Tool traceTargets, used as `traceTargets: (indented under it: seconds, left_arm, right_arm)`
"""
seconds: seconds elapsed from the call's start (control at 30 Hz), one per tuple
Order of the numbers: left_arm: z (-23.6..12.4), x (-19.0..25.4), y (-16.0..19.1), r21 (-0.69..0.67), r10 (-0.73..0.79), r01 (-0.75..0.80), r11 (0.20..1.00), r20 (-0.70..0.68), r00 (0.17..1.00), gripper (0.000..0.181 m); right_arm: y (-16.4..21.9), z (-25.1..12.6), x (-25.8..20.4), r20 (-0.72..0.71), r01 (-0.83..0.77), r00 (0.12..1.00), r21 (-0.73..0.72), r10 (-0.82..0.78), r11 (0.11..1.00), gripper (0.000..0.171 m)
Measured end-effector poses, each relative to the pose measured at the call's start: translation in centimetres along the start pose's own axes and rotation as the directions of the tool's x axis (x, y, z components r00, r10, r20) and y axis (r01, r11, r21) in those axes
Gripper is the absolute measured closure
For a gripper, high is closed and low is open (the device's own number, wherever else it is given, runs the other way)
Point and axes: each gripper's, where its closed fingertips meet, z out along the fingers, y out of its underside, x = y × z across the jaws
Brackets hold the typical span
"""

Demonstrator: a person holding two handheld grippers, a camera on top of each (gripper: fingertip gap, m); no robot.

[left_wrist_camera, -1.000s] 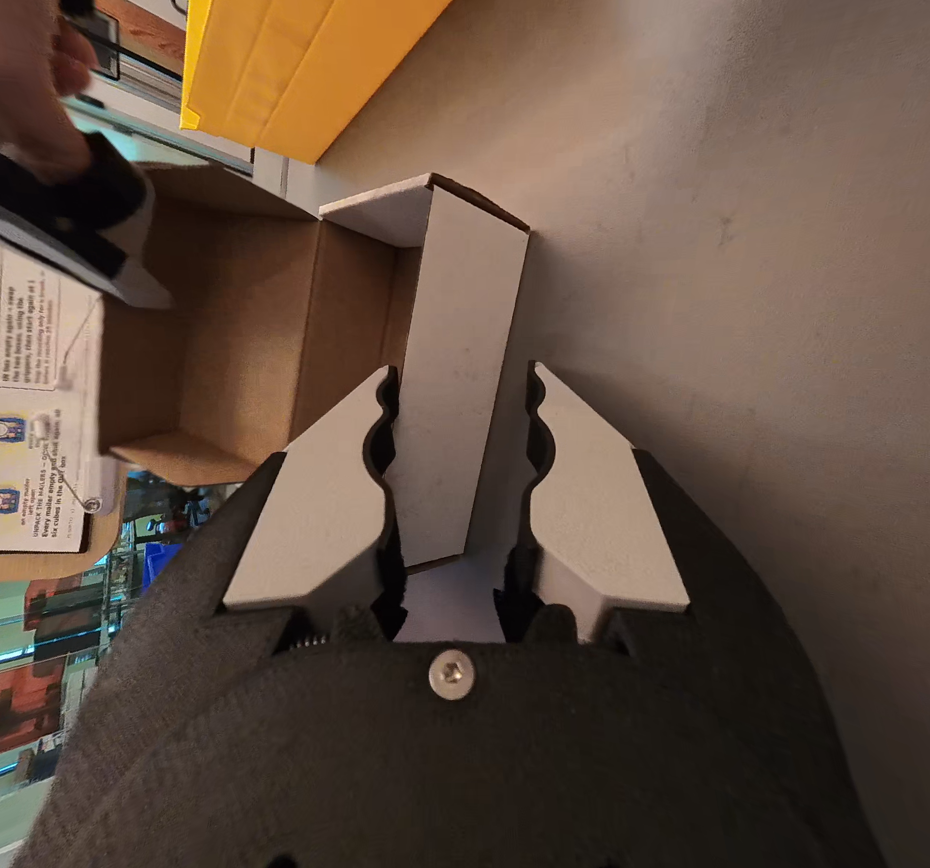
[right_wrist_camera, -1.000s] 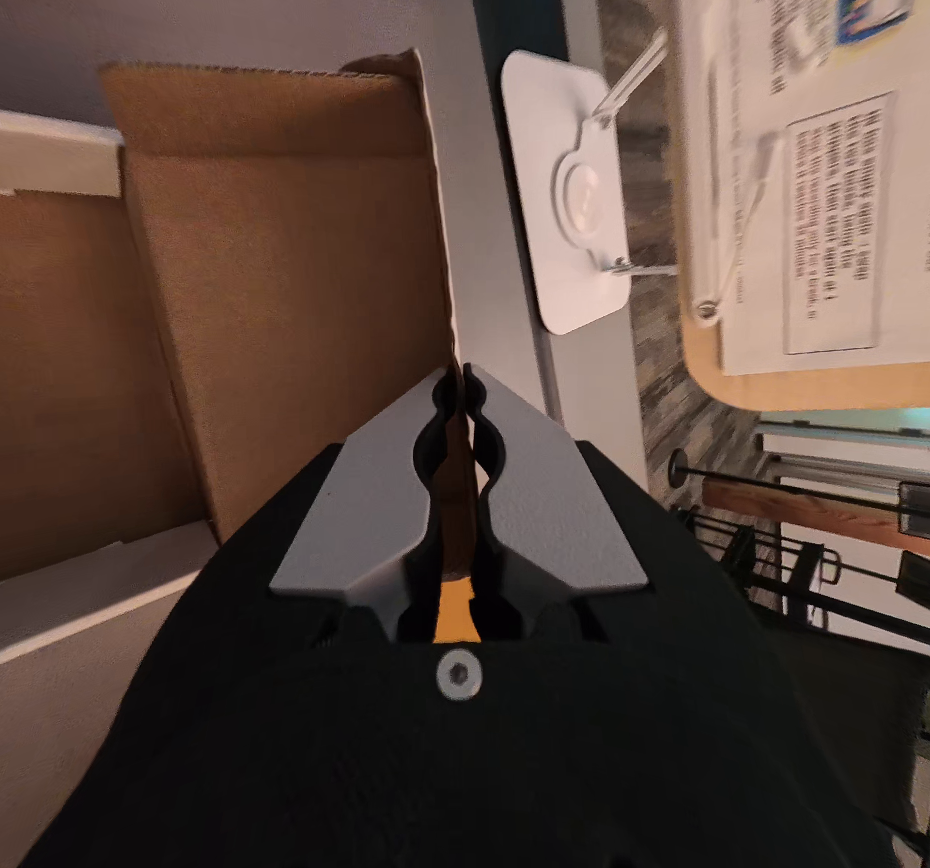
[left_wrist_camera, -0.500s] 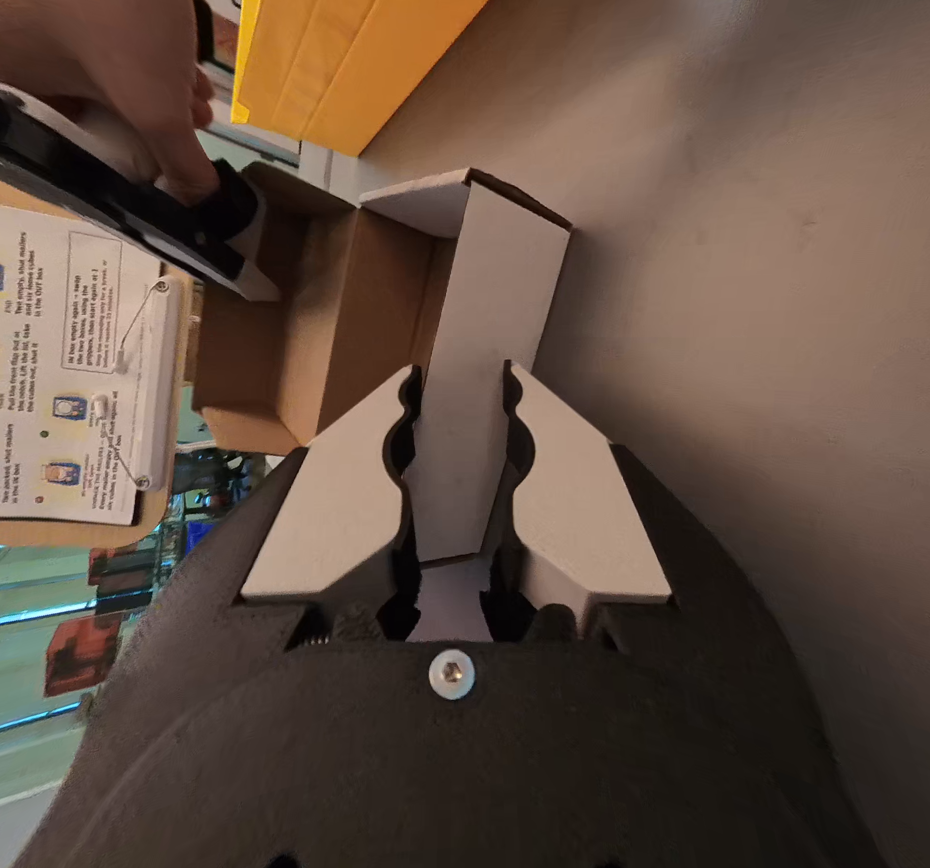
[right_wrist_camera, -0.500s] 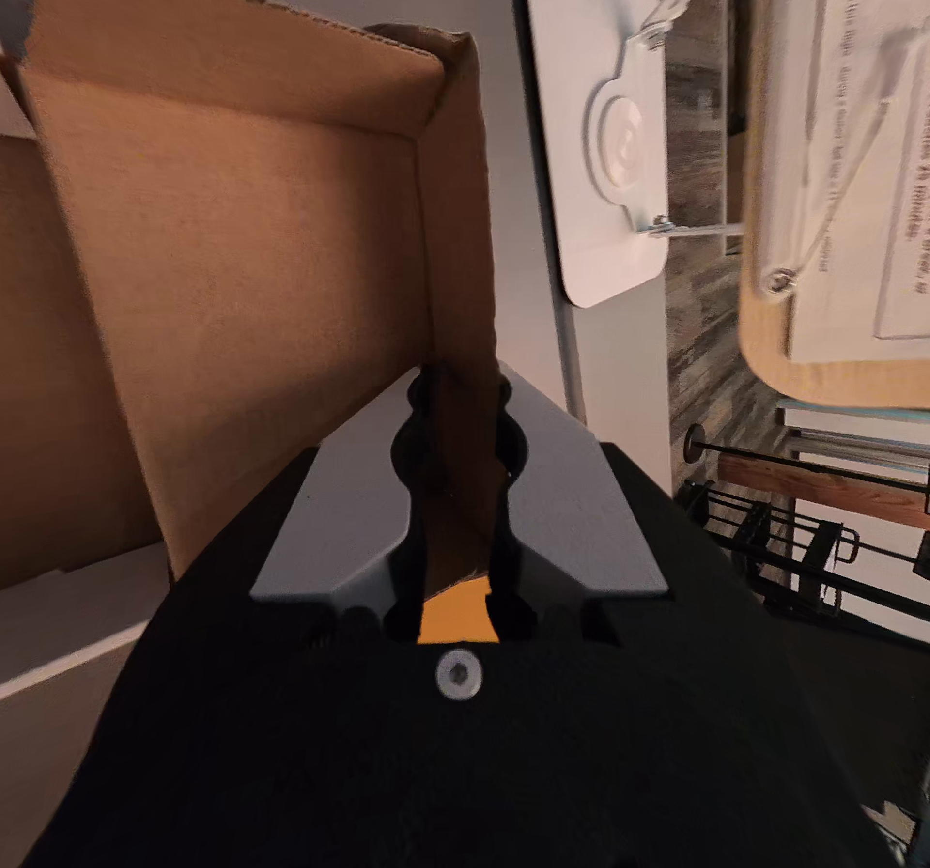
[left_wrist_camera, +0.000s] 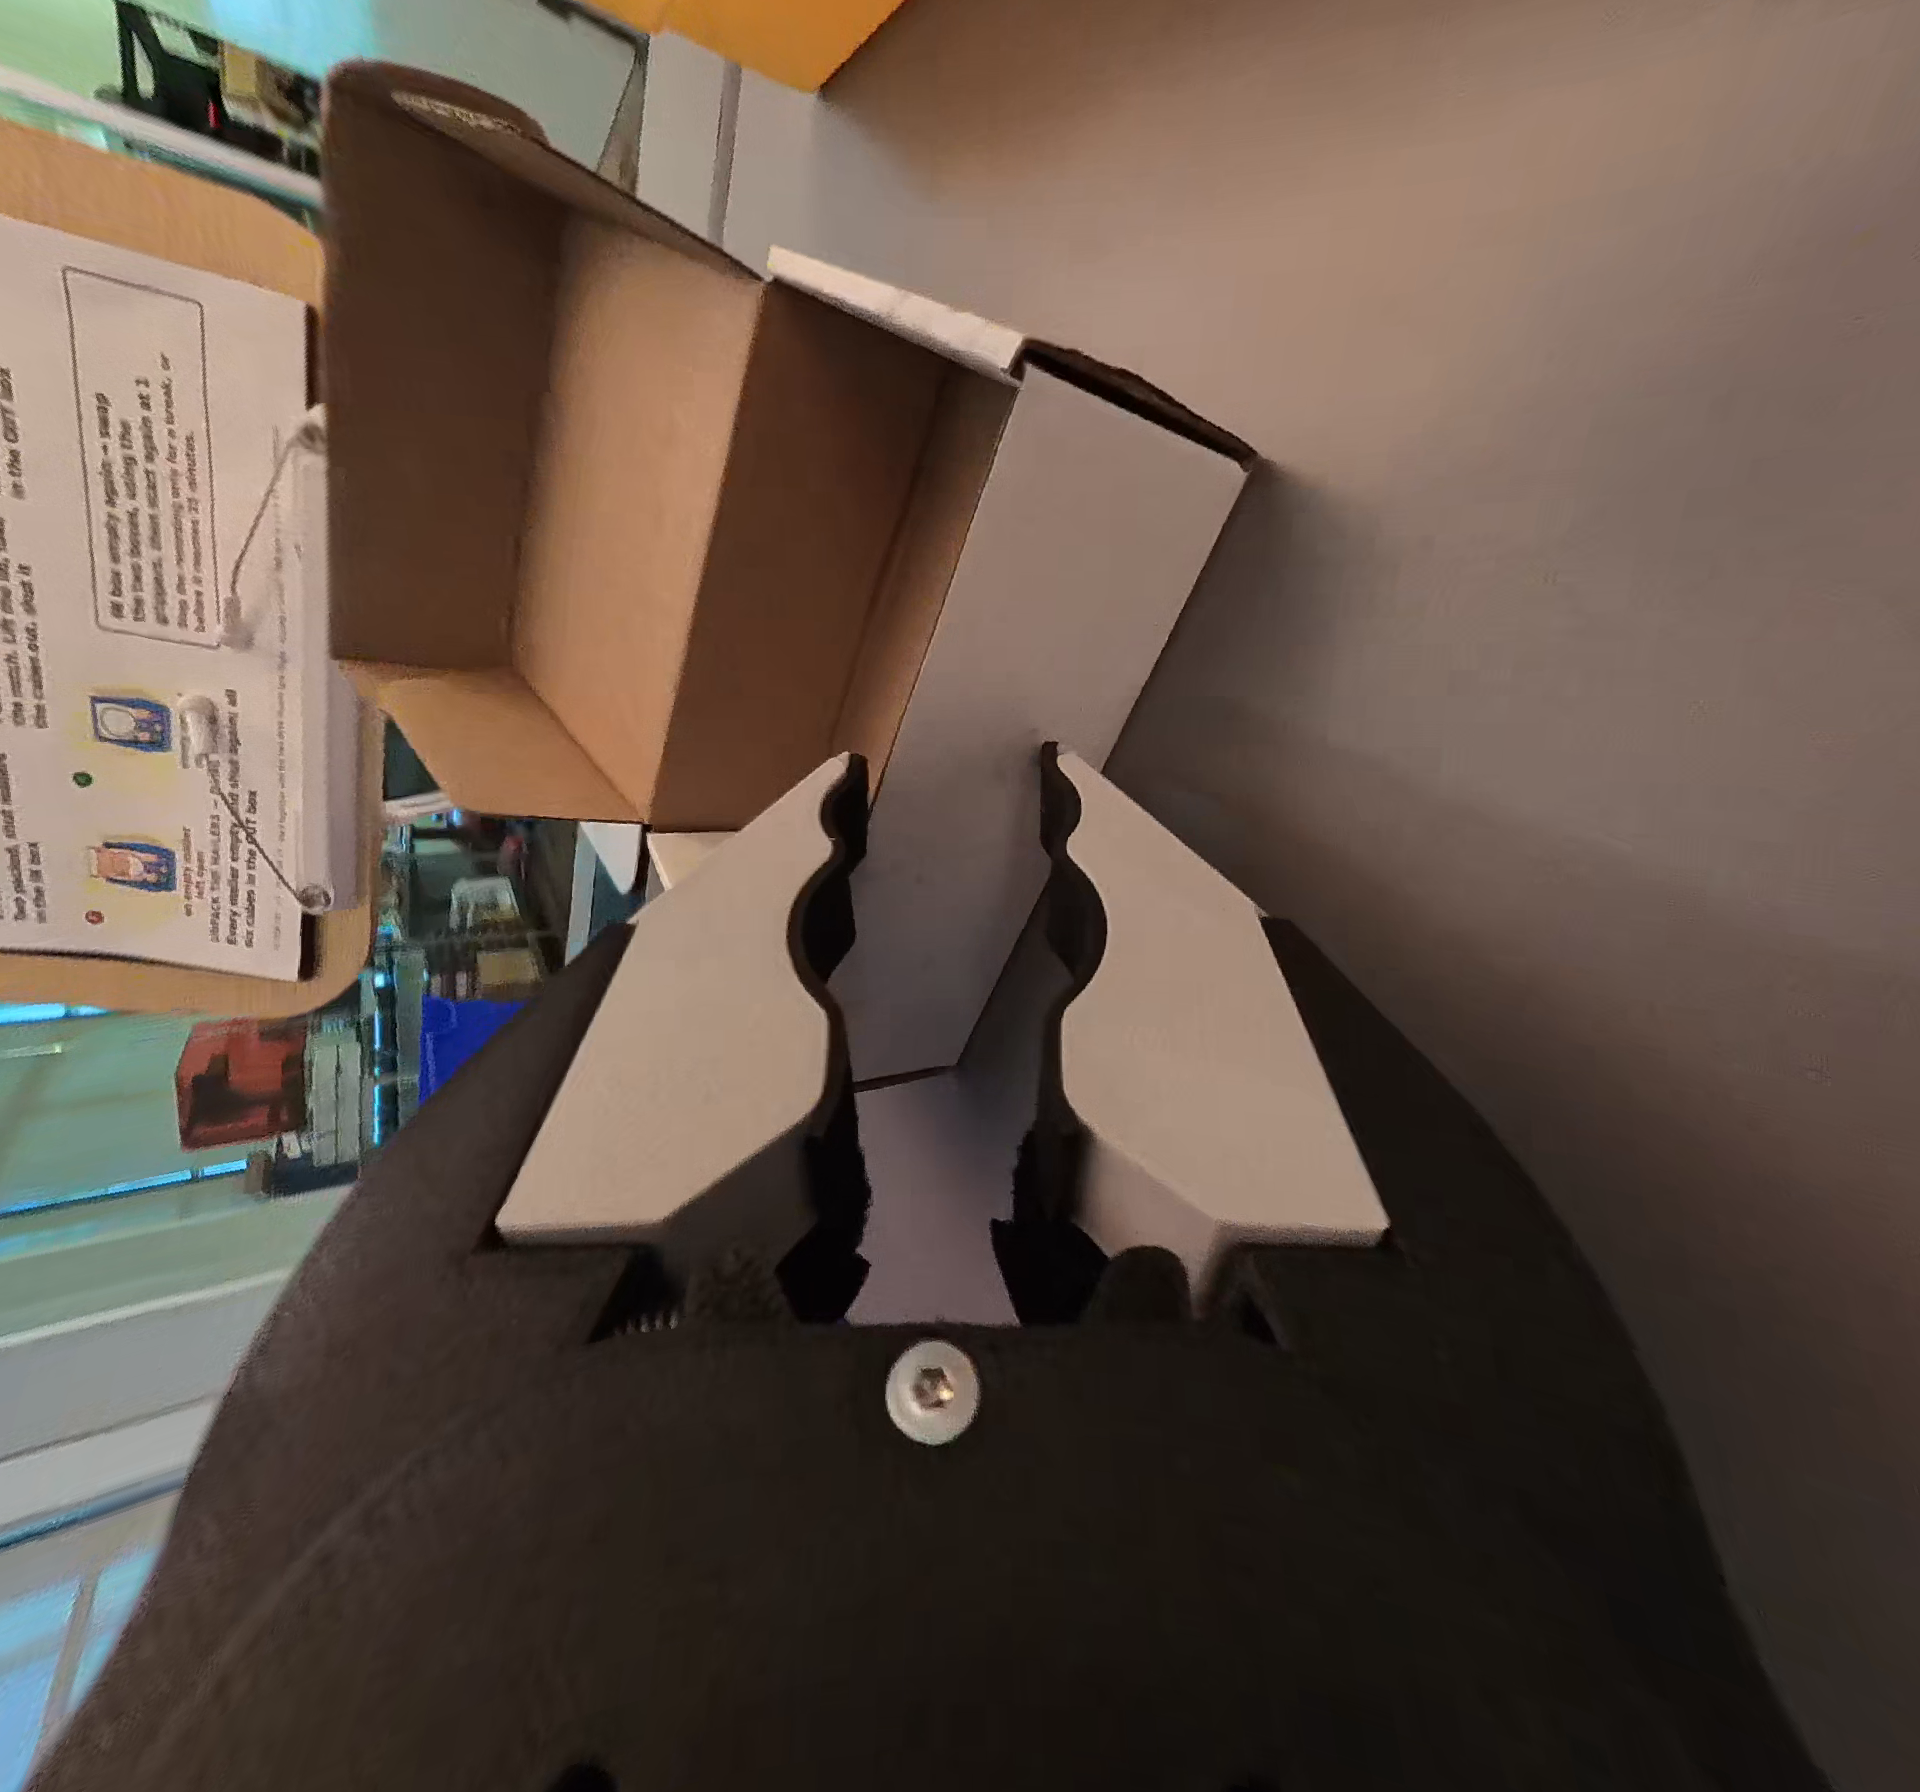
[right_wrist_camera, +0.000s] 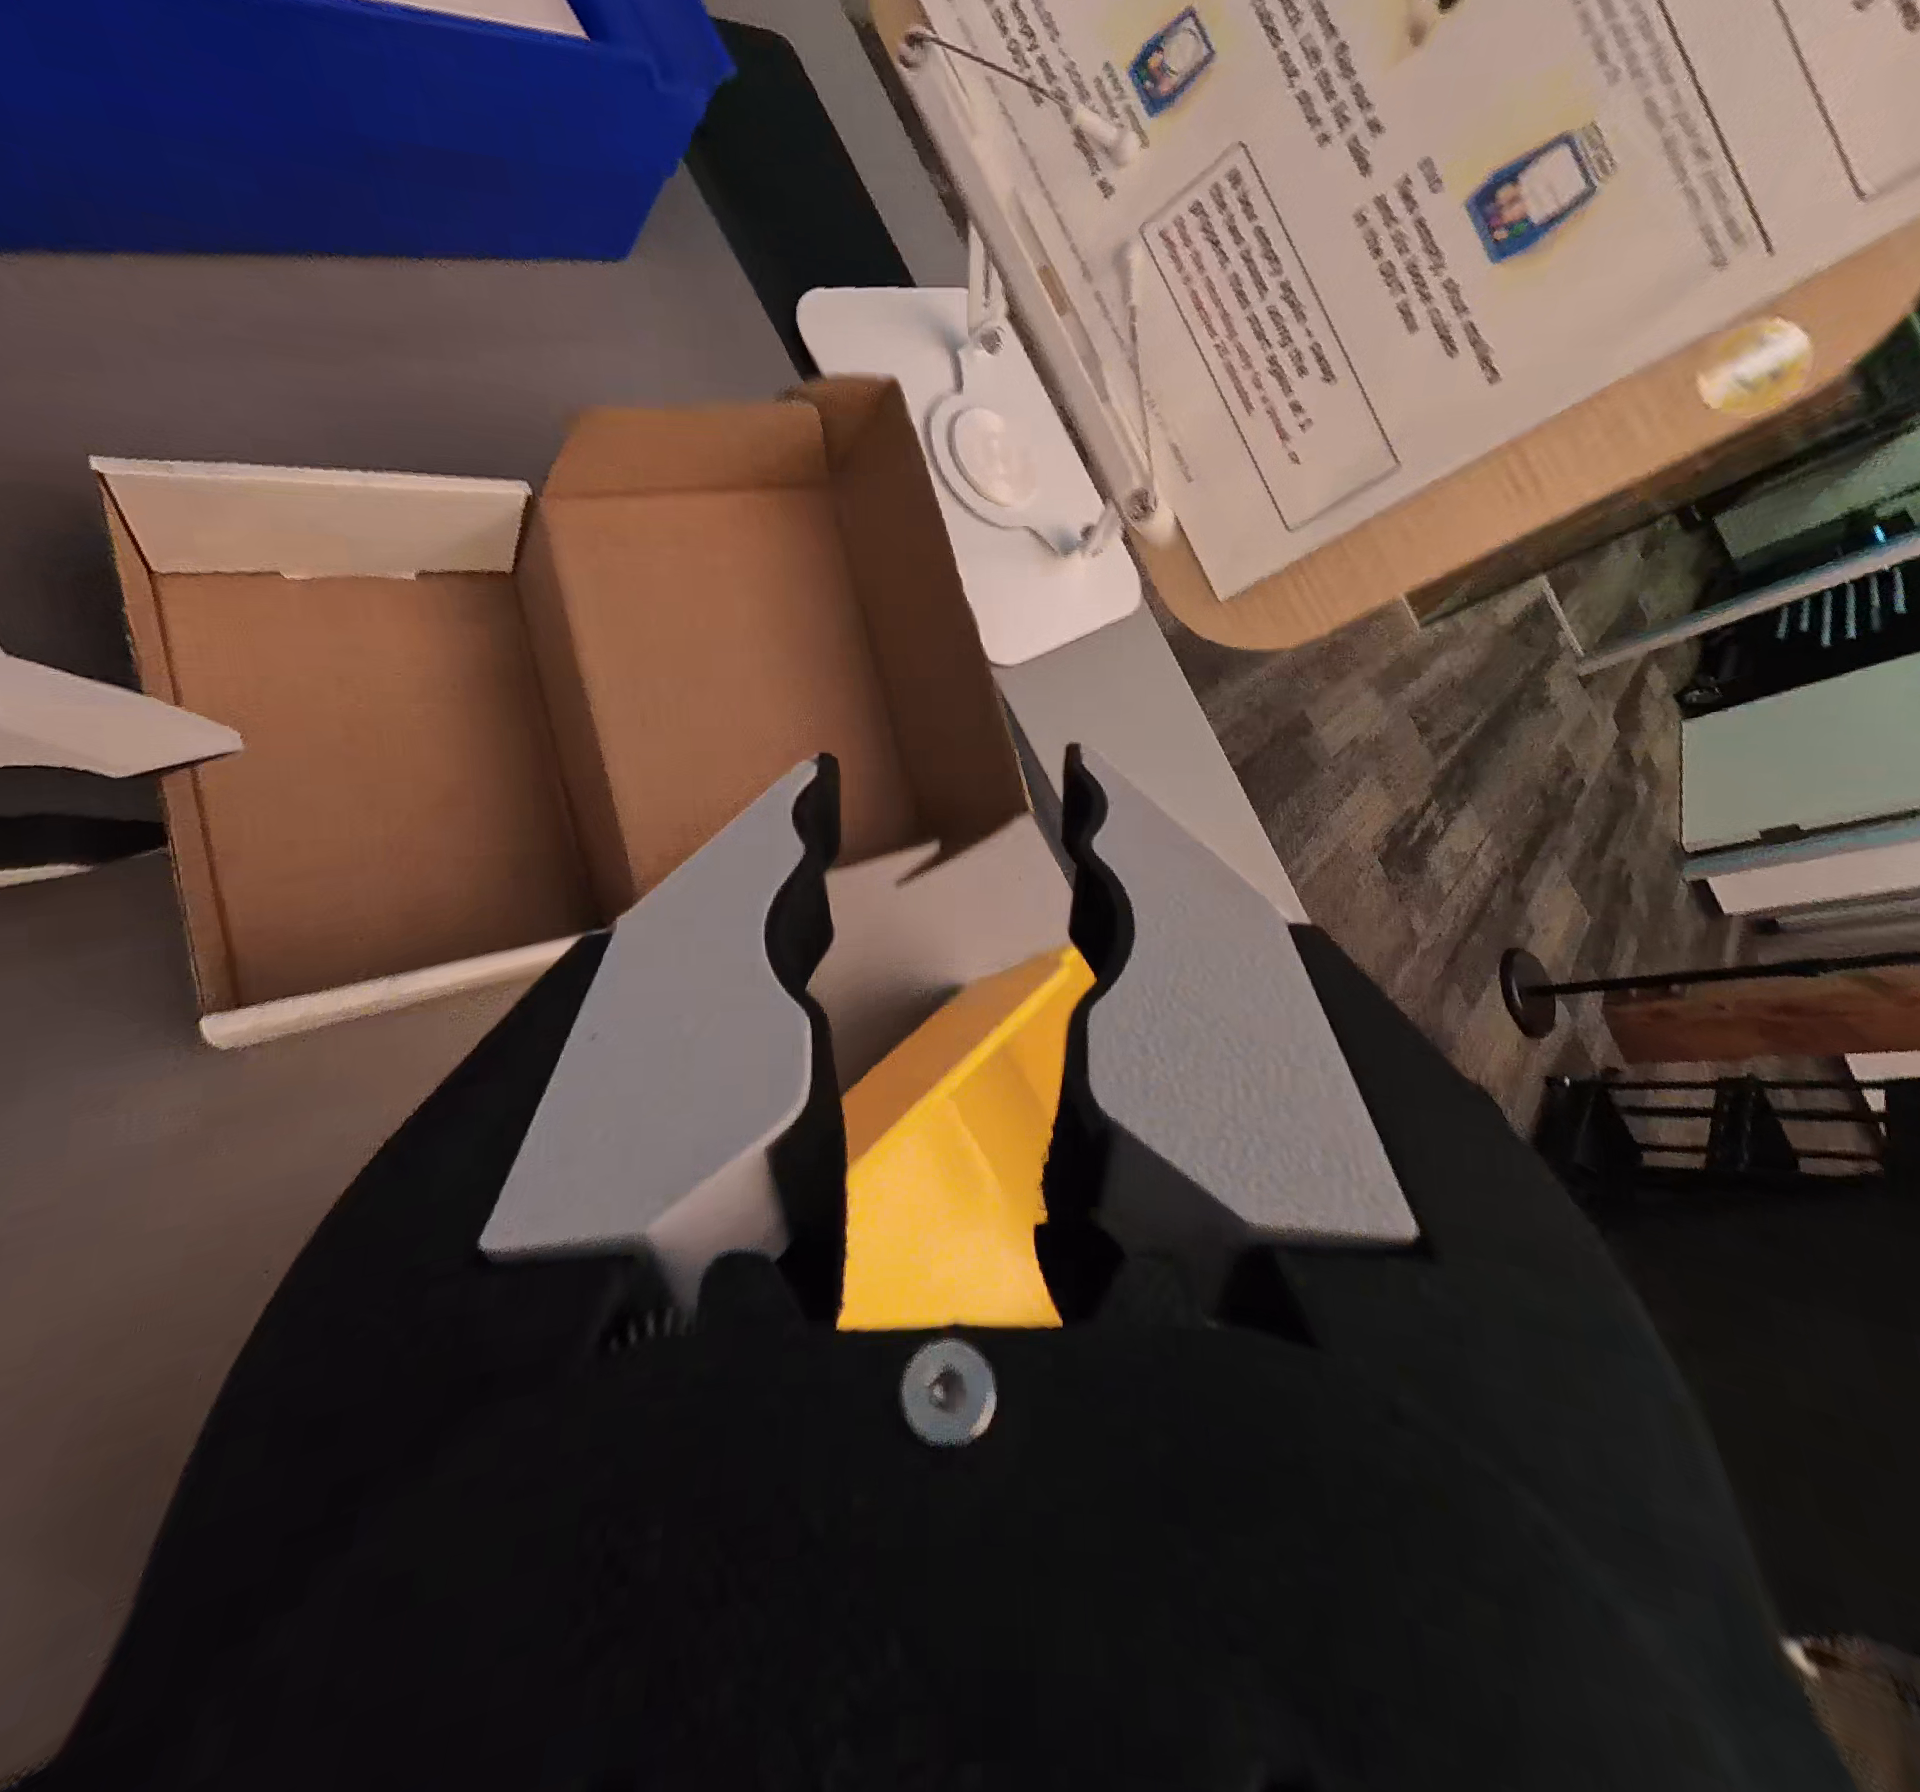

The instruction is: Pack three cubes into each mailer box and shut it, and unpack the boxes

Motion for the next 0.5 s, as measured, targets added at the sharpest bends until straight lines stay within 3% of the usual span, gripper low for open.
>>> traceTargets:
  seconds: [0.23, 0.5]
  left_arm:
    - [1.9, -1.2, 0.3, -0.113, -0.065, 0.070, 0.991, 0.048, 0.997, 0.149]
    - [2.5, -1.4, 0.0, -0.204, -0.107, 0.114, 0.972, 0.049, 0.993, 0.149]
  right_arm:
    - [2.0, -3.1, 3.3, -0.064, -0.096, 0.993, 0.036, 0.098, 0.995, 0.129]
    - [3.2, -4.1, 4.4, -0.088, -0.125, 0.988, 0.031, 0.128, 0.992, 0.129]
